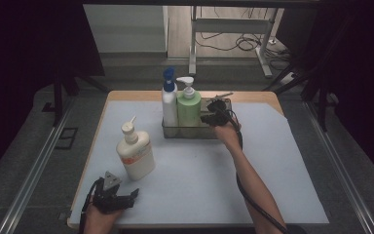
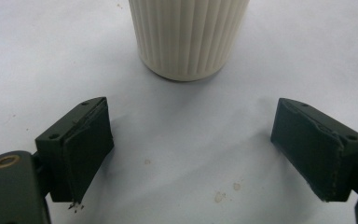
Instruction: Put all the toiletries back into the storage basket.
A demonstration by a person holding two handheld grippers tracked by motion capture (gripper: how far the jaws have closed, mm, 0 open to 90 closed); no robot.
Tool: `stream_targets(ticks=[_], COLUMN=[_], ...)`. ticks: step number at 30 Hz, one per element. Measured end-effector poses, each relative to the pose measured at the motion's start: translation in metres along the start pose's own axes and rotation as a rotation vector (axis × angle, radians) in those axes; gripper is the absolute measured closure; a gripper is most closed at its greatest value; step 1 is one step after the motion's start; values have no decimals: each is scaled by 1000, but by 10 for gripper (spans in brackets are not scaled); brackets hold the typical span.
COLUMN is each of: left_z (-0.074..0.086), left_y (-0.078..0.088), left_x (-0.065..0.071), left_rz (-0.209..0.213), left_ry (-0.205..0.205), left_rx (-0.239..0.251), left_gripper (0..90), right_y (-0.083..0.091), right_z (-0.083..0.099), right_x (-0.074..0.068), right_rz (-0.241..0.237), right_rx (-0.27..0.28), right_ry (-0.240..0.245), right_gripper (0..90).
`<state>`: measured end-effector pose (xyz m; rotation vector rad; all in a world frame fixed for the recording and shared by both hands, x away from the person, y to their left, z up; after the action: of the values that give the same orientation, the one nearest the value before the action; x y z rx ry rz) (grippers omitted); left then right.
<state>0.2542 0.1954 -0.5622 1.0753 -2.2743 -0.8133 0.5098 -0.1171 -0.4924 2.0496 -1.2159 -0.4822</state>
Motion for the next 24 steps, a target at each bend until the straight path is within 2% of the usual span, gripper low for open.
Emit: stream_targets(ticks=[5, 10, 16, 20, 24], left_z=[0, 0, 0, 0, 0], left_y=[0, 0, 0, 0, 0], left_x=[0, 0, 0, 0, 0], left_rz=[0, 0, 0, 0, 0], left_ry=[0, -1, -1, 0, 0], left_rx=[0, 1, 1, 2, 1], left_gripper=[121, 121, 121, 121, 121], right_y=[1, 7, 21, 31, 40], right_z=[1, 3, 3, 4, 5], right_x=[2, 6, 7, 6, 4], right_rz=[20, 1, 3, 5, -12], right_rx=[0, 20, 58, 76, 82], right_ry=[14, -1, 40, 53, 61], right_gripper=[854, 766, 604, 531, 439])
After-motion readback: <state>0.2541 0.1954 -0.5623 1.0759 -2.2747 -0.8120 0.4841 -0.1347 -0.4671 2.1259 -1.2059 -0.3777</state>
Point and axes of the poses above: each handheld gripper's, and its own axes: y roughly backward along the jaws, z roughly out of its underside, x roughly to its right, the point moved 5 cm from there along -y, roughly forward along the jaws, and after that the axes turned 12 degrees about z, right-handed, at the moved point
